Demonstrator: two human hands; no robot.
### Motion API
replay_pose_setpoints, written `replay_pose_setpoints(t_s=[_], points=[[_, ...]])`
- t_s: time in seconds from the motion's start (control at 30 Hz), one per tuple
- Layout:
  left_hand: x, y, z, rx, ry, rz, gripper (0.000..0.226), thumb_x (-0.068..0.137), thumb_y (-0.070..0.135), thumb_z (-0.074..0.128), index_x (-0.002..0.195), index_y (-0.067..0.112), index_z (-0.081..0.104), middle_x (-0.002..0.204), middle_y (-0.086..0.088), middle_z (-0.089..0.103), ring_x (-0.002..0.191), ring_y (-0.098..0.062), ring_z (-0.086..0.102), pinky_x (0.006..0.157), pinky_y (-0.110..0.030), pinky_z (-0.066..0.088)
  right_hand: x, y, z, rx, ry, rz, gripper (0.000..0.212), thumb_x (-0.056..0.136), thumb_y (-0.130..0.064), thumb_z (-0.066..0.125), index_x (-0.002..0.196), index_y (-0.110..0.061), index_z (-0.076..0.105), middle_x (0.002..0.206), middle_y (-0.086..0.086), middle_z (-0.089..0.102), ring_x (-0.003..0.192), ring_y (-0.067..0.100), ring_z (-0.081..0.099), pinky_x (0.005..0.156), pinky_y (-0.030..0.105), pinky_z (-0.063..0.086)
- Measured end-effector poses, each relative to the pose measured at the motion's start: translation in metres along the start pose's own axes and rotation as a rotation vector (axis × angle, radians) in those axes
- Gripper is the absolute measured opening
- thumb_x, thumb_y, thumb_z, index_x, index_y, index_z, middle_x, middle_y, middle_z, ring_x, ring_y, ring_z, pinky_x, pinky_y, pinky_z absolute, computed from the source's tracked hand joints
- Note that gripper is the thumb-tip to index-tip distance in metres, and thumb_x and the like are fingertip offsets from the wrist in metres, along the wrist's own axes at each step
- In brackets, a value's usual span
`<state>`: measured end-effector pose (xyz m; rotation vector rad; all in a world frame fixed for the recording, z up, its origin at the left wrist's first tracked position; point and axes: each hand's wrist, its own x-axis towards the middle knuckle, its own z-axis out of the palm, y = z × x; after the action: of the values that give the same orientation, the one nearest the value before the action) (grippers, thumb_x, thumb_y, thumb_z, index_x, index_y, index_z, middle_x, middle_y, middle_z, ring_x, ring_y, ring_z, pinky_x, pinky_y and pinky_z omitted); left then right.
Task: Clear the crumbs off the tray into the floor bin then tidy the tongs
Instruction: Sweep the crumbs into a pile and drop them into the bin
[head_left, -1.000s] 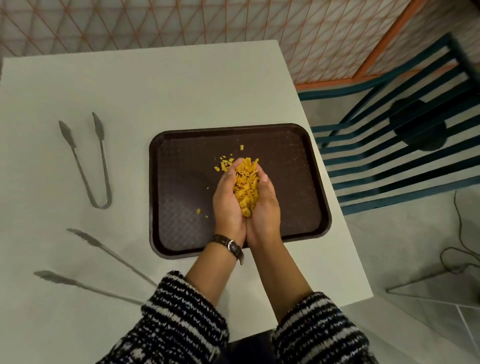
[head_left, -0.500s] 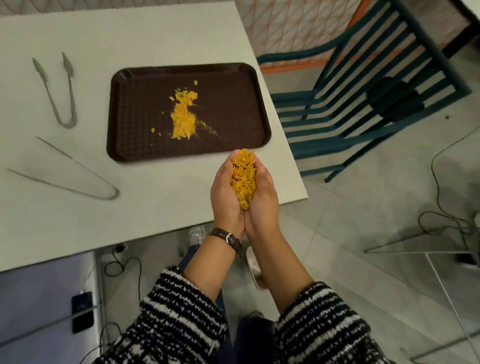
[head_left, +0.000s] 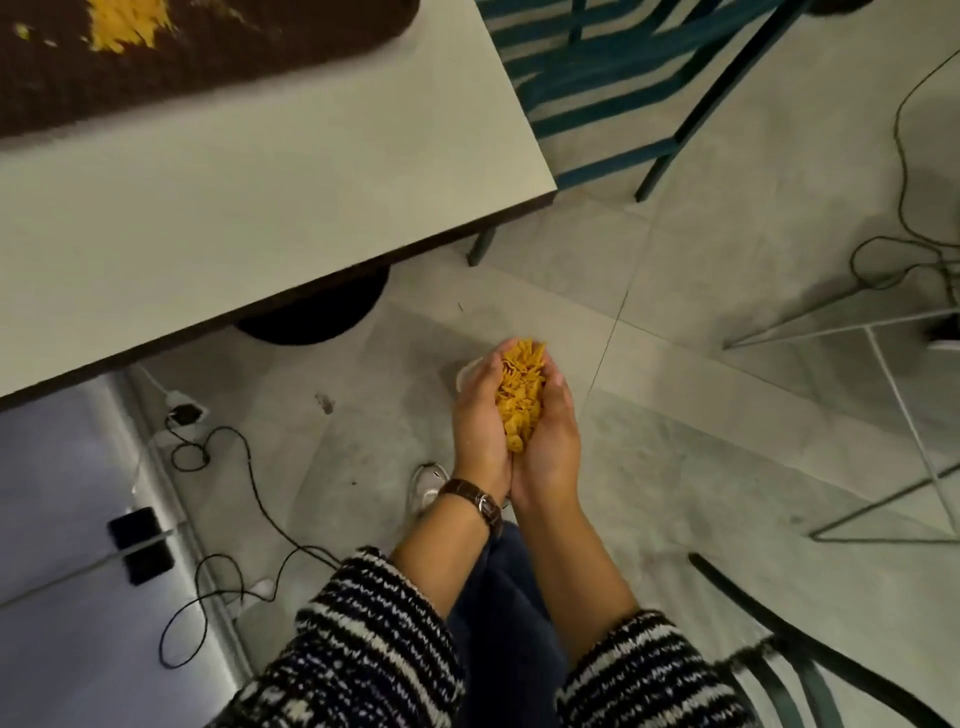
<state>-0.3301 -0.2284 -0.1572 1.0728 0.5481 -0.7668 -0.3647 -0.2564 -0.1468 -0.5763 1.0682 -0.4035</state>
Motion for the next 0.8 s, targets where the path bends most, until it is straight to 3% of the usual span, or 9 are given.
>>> replay_pose_setpoints(t_s=[0.1, 0.23, 0.33, 0.4, 0.47, 0.57, 0.7, 0.8], points=[[0.046, -0.054, -0.016, 0.09, 0.012, -0.078, 0.029, 0.095, 0.018, 0.044, 0.117, 0.006, 0.061, 0.117, -0.016, 0.064, 0.105, -0.026, 0.063, 0.087, -0.034, 0.052, 0.05, 0.038, -0.044, 0.025, 0.061, 0.032, 0.034, 0.101, -0.02, 0.031, 0.121, -0.012, 0.057, 0.109, 0.004, 0.069, 0.103, 0.015, 0.066, 0.09, 0.027, 0.053], [0.115, -0.112, -0.035, 0.142, 0.03, -0.177, 0.026, 0.095, 0.02, 0.043, 0.107, 0.013, 0.065, 0.099, -0.008, 0.07, 0.087, -0.019, 0.068, 0.074, -0.027, 0.055, 0.123, 0.085, -0.084, -0.003, 0.134, 0.069, 0.035, 0.101, -0.02, 0.032, 0.119, -0.01, 0.06, 0.112, 0.009, 0.068, 0.105, 0.02, 0.065, 0.091, 0.031, 0.051], [0.176, -0.15, -0.05, 0.226, 0.067, -0.286, 0.032, 0.096, 0.023, 0.041, 0.111, 0.007, 0.063, 0.093, -0.008, 0.069, 0.081, -0.018, 0.067, 0.07, -0.027, 0.055, 0.189, 0.118, -0.111, 0.039, 0.2, 0.157, 0.04, 0.102, -0.027, 0.028, 0.105, -0.008, 0.063, 0.103, 0.012, 0.067, 0.095, 0.021, 0.065, 0.087, 0.032, 0.051], [0.21, -0.169, -0.062, 0.28, 0.092, -0.335, 0.031, 0.095, 0.021, 0.038, 0.095, 0.006, 0.065, 0.076, -0.005, 0.071, 0.068, -0.014, 0.067, 0.059, -0.021, 0.055, 0.226, 0.134, -0.126, 0.07, 0.235, 0.246, 0.055, 0.101, -0.042, 0.022, 0.112, -0.003, 0.058, 0.105, 0.015, 0.066, 0.096, 0.024, 0.063, 0.086, 0.033, 0.049], [0.234, -0.18, -0.073, 0.354, 0.132, -0.349, 0.03, 0.095, 0.017, 0.037, 0.081, 0.008, 0.061, 0.067, -0.004, 0.069, 0.06, -0.012, 0.065, 0.052, -0.017, 0.052, 0.25, 0.145, -0.139, 0.058, 0.227, 0.313, 0.07, 0.096, -0.055, 0.019, 0.129, -0.001, 0.048, 0.124, 0.018, 0.058, 0.115, 0.03, 0.056, 0.097, 0.038, 0.044], [0.246, -0.188, -0.082, 0.402, 0.159, -0.369, 0.026, 0.095, 0.017, 0.038, 0.094, 0.008, 0.062, 0.087, -0.009, 0.063, 0.076, -0.017, 0.059, 0.064, -0.023, 0.05, 0.263, 0.15, -0.152, 0.051, 0.197, 0.322, 0.074, 0.094, -0.06, 0.021, 0.138, -0.003, 0.041, 0.137, 0.016, 0.051, 0.126, 0.029, 0.049, 0.111, 0.042, 0.034], [0.222, -0.177, -0.075, 0.371, 0.134, -0.393, 0.034, 0.096, 0.018, 0.04, 0.122, 0.001, 0.054, 0.114, -0.014, 0.061, 0.094, -0.02, 0.057, 0.073, -0.027, 0.047, 0.245, 0.135, -0.143, 0.061, 0.196, 0.32, 0.071, 0.095, -0.058, 0.023, 0.14, -0.005, 0.037, 0.139, 0.016, 0.048, 0.128, 0.028, 0.046, 0.111, 0.041, 0.034], [0.185, -0.146, -0.052, 0.317, 0.124, -0.39, 0.035, 0.097, 0.018, 0.039, 0.122, 0.001, 0.055, 0.108, -0.012, 0.062, 0.096, -0.02, 0.057, 0.069, -0.024, 0.05, 0.207, 0.108, -0.122, 0.043, 0.194, 0.319, 0.062, 0.099, -0.048, 0.024, 0.135, -0.001, 0.041, 0.129, 0.016, 0.055, 0.123, 0.026, 0.05, 0.103, 0.035, 0.038]])
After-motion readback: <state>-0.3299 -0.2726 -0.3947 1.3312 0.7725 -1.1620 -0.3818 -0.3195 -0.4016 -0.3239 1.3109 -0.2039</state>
